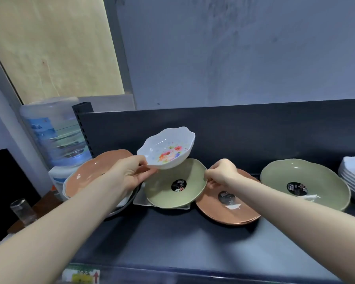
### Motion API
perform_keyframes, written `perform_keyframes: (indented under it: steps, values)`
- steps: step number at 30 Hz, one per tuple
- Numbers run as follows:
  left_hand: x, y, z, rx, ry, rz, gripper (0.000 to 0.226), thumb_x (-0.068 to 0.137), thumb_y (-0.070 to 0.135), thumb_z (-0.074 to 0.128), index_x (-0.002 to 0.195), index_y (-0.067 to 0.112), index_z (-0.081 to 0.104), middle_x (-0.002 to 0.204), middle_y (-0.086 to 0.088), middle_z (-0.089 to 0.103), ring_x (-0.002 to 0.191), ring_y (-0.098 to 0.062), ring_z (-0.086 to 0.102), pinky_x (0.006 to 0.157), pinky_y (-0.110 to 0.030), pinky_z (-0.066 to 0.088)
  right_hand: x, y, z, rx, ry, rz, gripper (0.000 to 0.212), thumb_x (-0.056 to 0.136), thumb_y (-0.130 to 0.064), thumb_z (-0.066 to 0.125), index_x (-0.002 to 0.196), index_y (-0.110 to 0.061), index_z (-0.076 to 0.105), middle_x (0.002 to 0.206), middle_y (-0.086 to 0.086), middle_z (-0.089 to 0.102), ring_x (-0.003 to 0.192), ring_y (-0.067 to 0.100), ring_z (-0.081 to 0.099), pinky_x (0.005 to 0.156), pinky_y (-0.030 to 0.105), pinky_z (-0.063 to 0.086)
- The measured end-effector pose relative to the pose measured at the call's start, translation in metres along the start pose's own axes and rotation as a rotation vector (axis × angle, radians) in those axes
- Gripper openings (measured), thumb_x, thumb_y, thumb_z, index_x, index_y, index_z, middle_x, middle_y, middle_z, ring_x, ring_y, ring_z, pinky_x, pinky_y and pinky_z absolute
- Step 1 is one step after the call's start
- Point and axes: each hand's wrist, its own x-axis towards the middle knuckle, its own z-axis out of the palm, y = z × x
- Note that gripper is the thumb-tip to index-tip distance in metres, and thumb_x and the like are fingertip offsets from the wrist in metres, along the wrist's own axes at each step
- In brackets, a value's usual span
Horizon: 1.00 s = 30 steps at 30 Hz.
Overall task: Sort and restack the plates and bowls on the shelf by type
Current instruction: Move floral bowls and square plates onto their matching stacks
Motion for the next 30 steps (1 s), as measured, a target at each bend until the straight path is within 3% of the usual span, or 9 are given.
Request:
perform_keyframes:
  steps: [4, 8, 11, 13, 19, 22, 24, 26, 30]
  values:
    - [-0.005, 0.001, 0.027, 0.054, -0.090, -0.033, 0.023, 0.086, -0.013, 0.040, 0.106, -0.005, 0.048, 0.093, -0.024, 0.058, 0.092, -0.037, 0.062, 0.054, -0.033, 0.056, -0.017, 0.011, -0.055, 0.007, 0.138, 0.002, 0.011, 0.063, 0.001, 0.057, 0.061, 0.001, 0.068, 0.054, 0.012, 0.056, 0.050, 0.022, 0.056, 0.057, 0.033, 0.054]
    - [-0.011, -0.007, 0.059, 0.077, -0.168, -0.076, 0.025, 0.086, -0.012, 0.042, 0.109, -0.006, 0.047, 0.090, -0.026, 0.059, 0.075, -0.036, 0.062, 0.046, -0.032, 0.056, -0.036, 0.034, -0.127, 0.090, 0.313, 0.056, 0.013, 0.069, 0.009, 0.055, 0.068, 0.005, 0.067, 0.057, 0.015, 0.057, 0.048, 0.025, 0.056, 0.055, 0.031, 0.050]
    - [-0.012, -0.019, 0.080, 0.106, -0.225, -0.081, 0.025, 0.085, -0.013, 0.042, 0.109, -0.008, 0.048, 0.102, -0.027, 0.058, 0.075, -0.037, 0.062, 0.048, -0.036, 0.057, -0.052, 0.053, -0.172, 0.144, 0.456, 0.098, 0.012, 0.074, 0.013, 0.053, 0.072, 0.009, 0.064, 0.059, 0.017, 0.056, 0.039, 0.024, 0.054, 0.043, 0.024, 0.051]
    - [-0.012, -0.029, 0.093, 0.127, -0.248, -0.077, 0.025, 0.085, -0.014, 0.043, 0.108, -0.008, 0.049, 0.096, -0.027, 0.059, 0.077, -0.035, 0.063, 0.052, -0.037, 0.057, -0.063, 0.065, -0.195, 0.207, 0.545, 0.119, 0.015, 0.077, 0.016, 0.049, 0.069, 0.011, 0.060, 0.058, 0.016, 0.056, 0.031, 0.019, 0.054, 0.036, 0.020, 0.050]
    - [-0.019, -0.053, 0.120, 0.139, -0.285, -0.109, 0.017, 0.083, -0.015, 0.044, 0.080, -0.001, 0.054, 0.077, -0.017, 0.061, 0.070, -0.023, 0.061, 0.044, -0.027, 0.056, -0.075, 0.106, -0.219, 0.275, 0.686, 0.218, 0.015, 0.081, 0.016, 0.051, 0.071, 0.008, 0.058, 0.031, 0.006, 0.053, 0.024, 0.011, 0.051, 0.029, 0.018, 0.045]
    - [-0.021, -0.061, 0.122, 0.130, -0.288, -0.130, 0.018, 0.083, -0.014, 0.044, 0.079, -0.001, 0.054, 0.076, -0.016, 0.060, 0.068, -0.023, 0.061, 0.042, -0.026, 0.055, -0.073, 0.124, -0.219, 0.197, 0.720, 0.245, 0.010, 0.079, 0.010, 0.059, 0.071, 0.011, 0.065, 0.046, 0.013, 0.060, 0.031, 0.014, 0.056, 0.037, 0.021, 0.052]
    - [-0.023, -0.065, 0.120, 0.134, -0.286, -0.139, 0.018, 0.083, -0.015, 0.045, 0.078, -0.001, 0.055, 0.077, -0.017, 0.061, 0.067, -0.023, 0.061, 0.044, -0.028, 0.056, -0.072, 0.132, -0.217, 0.085, 0.757, 0.248, 0.014, 0.076, 0.000, 0.067, 0.063, 0.001, 0.069, 0.055, 0.013, 0.065, 0.044, 0.021, 0.062, 0.058, 0.033, 0.061]
    - [-0.026, -0.067, 0.117, 0.131, -0.292, -0.143, 0.018, 0.082, -0.016, 0.044, 0.078, -0.002, 0.055, 0.078, -0.017, 0.061, 0.067, -0.024, 0.062, 0.047, -0.030, 0.056, -0.070, 0.135, -0.215, -0.042, 0.784, 0.263, 0.017, 0.074, -0.010, 0.071, 0.057, -0.011, 0.068, 0.057, 0.010, 0.070, 0.054, 0.024, 0.069, 0.074, 0.040, 0.060]
    - [-0.029, -0.070, 0.111, 0.142, -0.298, -0.151, 0.019, 0.083, -0.016, 0.043, 0.078, -0.002, 0.055, 0.079, -0.018, 0.062, 0.068, -0.025, 0.062, 0.047, -0.030, 0.056, -0.068, 0.128, -0.206, -0.229, 0.815, 0.252, 0.009, 0.075, -0.016, 0.071, 0.070, -0.010, 0.074, 0.072, 0.011, 0.074, 0.080, 0.028, 0.070, 0.072, 0.028, 0.049]
